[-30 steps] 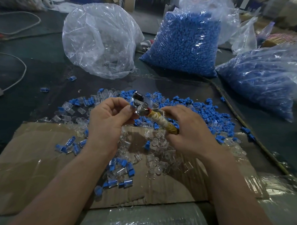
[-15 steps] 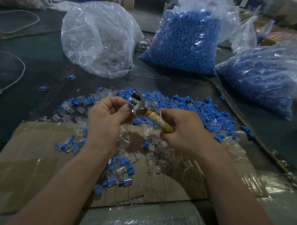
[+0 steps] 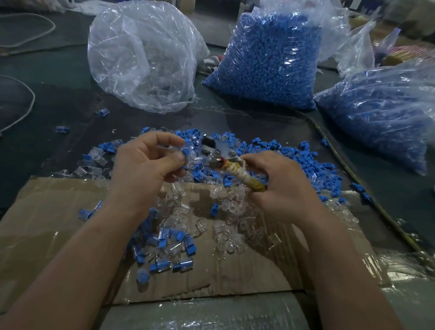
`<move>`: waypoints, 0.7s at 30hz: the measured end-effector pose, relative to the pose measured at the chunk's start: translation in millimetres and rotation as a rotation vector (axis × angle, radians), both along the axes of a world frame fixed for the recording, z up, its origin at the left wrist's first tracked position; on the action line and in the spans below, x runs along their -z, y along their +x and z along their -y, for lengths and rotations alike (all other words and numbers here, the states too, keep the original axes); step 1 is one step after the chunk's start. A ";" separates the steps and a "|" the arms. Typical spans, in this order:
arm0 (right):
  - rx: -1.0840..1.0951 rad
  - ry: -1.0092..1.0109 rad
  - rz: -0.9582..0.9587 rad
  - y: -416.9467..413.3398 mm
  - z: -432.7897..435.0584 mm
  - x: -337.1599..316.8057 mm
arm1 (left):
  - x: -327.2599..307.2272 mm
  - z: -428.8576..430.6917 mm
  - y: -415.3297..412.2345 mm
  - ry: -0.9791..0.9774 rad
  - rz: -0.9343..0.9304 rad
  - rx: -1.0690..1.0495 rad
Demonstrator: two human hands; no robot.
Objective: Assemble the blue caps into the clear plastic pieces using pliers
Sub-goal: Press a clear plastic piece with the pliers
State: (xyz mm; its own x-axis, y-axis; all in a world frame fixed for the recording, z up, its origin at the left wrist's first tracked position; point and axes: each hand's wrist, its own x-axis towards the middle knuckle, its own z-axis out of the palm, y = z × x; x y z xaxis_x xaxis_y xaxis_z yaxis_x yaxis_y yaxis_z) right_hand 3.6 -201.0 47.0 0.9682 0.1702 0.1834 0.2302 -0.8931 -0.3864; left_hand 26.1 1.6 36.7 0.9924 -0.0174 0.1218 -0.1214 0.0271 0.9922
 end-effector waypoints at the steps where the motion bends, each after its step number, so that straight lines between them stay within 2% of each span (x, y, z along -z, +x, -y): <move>1: 0.029 -0.003 0.001 1.1 4.3 -0.1 | -1.1 -3.1 0.8 0.055 0.005 -0.006; 6: 0.210 -0.036 -0.020 6.4 20.5 4.4 | -1.9 -15.6 6.0 0.322 0.004 -0.073; 11: 0.352 -0.124 -0.090 10.5 29.1 10.0 | 1.9 -18.1 8.4 0.775 -0.036 -0.103; 14: 0.405 -0.129 -0.129 12.4 32.7 12.9 | 1.8 -14.4 7.6 0.959 -0.100 -0.070; 18: 0.443 -0.120 -0.167 14.9 35.8 16.7 | 3.0 -11.8 7.1 1.052 -0.043 -0.078; 21: 0.469 -0.140 -0.207 15.6 36.3 18.1 | 4.2 -6.1 3.1 1.008 0.136 -0.122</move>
State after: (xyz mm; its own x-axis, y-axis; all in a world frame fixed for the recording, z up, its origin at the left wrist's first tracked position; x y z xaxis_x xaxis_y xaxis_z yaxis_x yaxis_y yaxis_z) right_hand 19.2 -237.4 29.0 0.9596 -0.2810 -0.0133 -0.2752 -0.9280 -0.2511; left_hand 29.2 7.7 32.5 0.9731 -0.0737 0.2182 -0.1805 -0.8323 0.5241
